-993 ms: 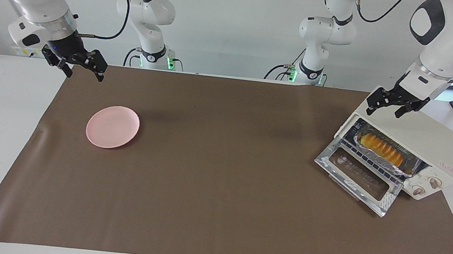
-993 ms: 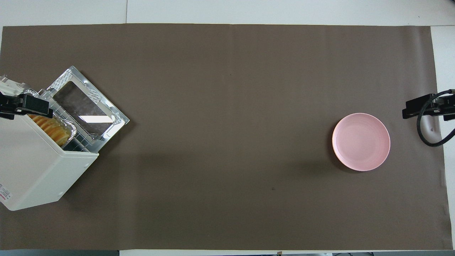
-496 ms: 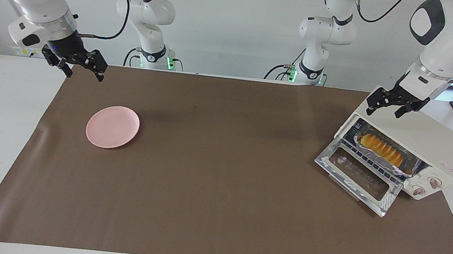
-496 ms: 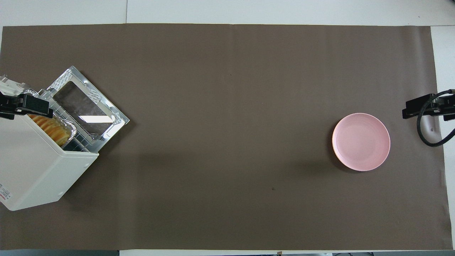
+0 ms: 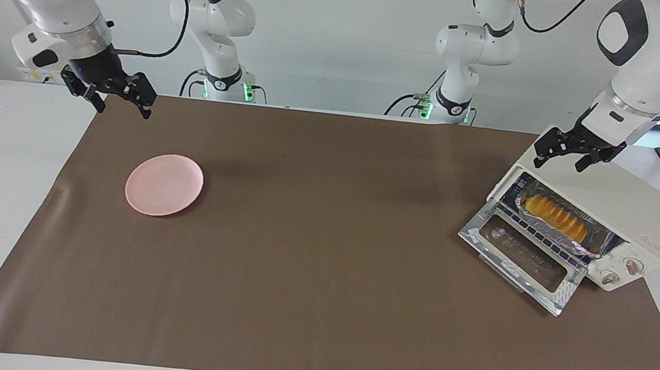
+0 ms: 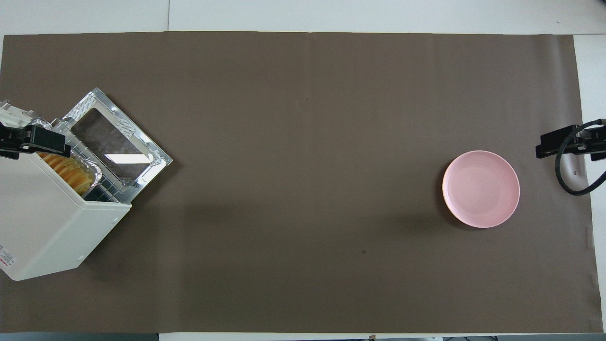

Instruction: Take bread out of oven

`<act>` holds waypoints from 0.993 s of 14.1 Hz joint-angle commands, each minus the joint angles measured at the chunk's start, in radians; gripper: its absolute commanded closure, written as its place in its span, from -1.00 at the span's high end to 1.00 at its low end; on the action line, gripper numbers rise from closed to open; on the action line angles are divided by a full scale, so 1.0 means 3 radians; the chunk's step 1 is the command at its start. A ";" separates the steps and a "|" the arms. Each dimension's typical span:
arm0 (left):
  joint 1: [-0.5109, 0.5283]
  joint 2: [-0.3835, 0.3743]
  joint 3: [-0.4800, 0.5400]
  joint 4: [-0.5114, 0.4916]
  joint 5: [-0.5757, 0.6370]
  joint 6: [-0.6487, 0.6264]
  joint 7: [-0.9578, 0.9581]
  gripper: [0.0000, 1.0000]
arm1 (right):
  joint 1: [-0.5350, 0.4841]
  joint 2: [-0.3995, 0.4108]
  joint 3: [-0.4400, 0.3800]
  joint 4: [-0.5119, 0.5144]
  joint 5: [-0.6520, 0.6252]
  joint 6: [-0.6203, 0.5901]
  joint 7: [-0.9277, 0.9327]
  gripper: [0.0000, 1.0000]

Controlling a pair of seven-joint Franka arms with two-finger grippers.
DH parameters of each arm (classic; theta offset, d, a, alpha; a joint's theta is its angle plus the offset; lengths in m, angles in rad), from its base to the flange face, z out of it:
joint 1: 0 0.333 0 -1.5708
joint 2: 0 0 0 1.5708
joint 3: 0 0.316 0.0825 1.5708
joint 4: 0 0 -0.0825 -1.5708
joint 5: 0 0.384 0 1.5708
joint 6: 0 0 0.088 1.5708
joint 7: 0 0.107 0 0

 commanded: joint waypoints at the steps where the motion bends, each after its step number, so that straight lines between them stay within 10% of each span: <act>1: 0.0046 0.0017 -0.0025 0.0035 -0.0037 0.0010 0.0032 1.00 | -0.0050 -0.0017 0.0042 -0.0011 -0.0055 -0.0048 -0.0063 1.00; 14: -0.0005 0.0078 -0.0020 0.0153 -0.0001 -0.0051 -0.0306 1.00 | -0.0065 -0.0017 0.0042 -0.0006 -0.0055 -0.0053 -0.0068 1.00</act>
